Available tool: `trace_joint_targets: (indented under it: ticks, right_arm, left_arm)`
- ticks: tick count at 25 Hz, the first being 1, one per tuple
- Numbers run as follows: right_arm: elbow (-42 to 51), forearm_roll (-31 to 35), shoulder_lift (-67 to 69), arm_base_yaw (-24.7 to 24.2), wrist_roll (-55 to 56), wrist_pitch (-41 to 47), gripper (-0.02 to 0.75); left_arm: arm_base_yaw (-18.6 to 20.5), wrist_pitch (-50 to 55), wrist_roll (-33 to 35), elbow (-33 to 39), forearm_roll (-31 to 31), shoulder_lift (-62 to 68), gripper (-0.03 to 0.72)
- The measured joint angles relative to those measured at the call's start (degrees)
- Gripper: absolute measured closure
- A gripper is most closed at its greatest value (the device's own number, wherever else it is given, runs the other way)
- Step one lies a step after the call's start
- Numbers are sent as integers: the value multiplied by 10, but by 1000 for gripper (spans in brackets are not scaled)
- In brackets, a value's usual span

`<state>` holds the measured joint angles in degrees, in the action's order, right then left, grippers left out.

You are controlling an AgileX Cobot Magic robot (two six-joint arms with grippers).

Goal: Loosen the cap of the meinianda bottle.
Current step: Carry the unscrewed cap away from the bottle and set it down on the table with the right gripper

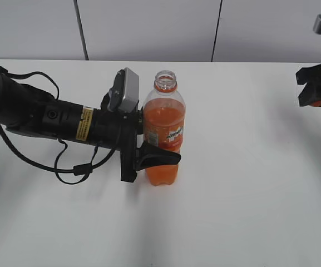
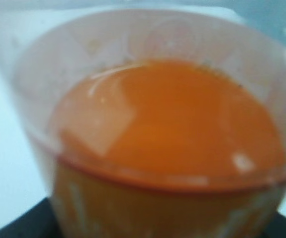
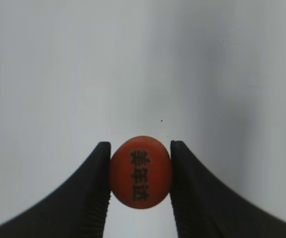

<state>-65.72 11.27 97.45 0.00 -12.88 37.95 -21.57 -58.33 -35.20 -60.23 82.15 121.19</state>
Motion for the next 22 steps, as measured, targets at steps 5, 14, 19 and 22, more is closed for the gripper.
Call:
trace_joint_targets:
  ticks: [5, 14, 19, 22]
  right_arm:
    - [25, 15, 62, 0, -1, -70, 465]
    - [27, 19, 153, 0, -1, -134, 465]
    - [27, 19, 181, 1, -2, -153, 465]
    - [27, 19, 188, 1, -2, -158, 465]
  left_arm:
    - [0, 0, 0, 0, 0, 0, 271]
    - [0, 0, 0, 0, 0, 0, 271]
    - [0, 0, 0, 0, 0, 0, 271]
    - [0, 0, 0, 0, -2, 0, 271]
